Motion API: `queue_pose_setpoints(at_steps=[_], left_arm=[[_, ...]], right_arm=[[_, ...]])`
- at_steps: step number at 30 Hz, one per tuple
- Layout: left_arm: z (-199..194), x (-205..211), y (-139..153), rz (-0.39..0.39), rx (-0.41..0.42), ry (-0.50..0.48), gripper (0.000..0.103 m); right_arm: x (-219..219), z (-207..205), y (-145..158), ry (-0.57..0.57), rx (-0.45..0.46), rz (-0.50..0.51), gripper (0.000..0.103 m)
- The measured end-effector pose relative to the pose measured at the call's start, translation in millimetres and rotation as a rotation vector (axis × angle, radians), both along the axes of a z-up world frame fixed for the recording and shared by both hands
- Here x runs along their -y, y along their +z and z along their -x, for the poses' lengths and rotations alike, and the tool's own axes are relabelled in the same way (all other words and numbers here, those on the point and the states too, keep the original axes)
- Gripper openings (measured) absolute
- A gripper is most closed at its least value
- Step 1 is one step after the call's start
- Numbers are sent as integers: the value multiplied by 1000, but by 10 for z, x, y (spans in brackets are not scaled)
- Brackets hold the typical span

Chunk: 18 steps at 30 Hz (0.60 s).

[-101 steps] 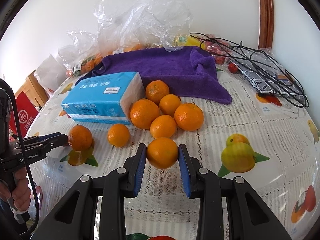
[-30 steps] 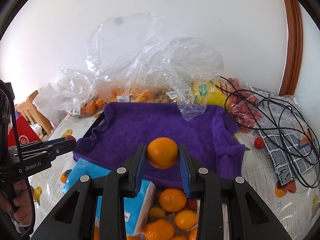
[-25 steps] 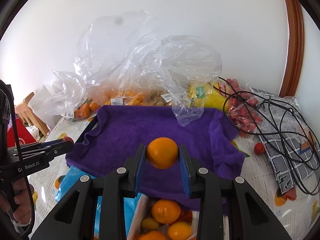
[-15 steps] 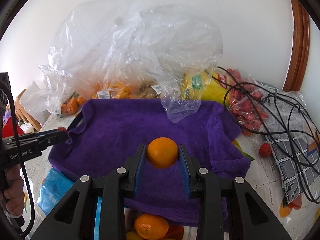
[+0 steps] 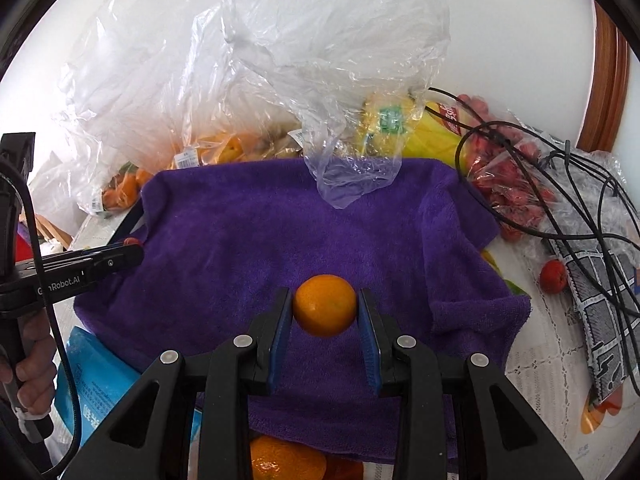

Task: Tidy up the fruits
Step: 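Lower the red fruit onto the purple towel and open the left gripper while the right releases the orange there, then withdraw both grippers from the towel back toward the orange cluster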

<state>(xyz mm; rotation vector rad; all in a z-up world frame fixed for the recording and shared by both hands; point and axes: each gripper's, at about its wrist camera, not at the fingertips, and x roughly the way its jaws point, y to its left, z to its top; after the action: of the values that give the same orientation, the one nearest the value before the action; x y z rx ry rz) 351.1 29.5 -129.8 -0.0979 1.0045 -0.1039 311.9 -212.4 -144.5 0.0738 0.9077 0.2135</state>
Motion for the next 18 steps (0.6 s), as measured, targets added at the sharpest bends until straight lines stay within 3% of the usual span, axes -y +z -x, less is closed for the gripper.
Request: queue_pose_setpoints(at_steps=[12,18], left_arm=[[2,-53,-34,27,-8,8,24],[213,-117,89,32,21,15,41]], right_arm=[[22,-55,-38,-16,-31,-20,33],[3,3,56,-10,-32,-56,51]])
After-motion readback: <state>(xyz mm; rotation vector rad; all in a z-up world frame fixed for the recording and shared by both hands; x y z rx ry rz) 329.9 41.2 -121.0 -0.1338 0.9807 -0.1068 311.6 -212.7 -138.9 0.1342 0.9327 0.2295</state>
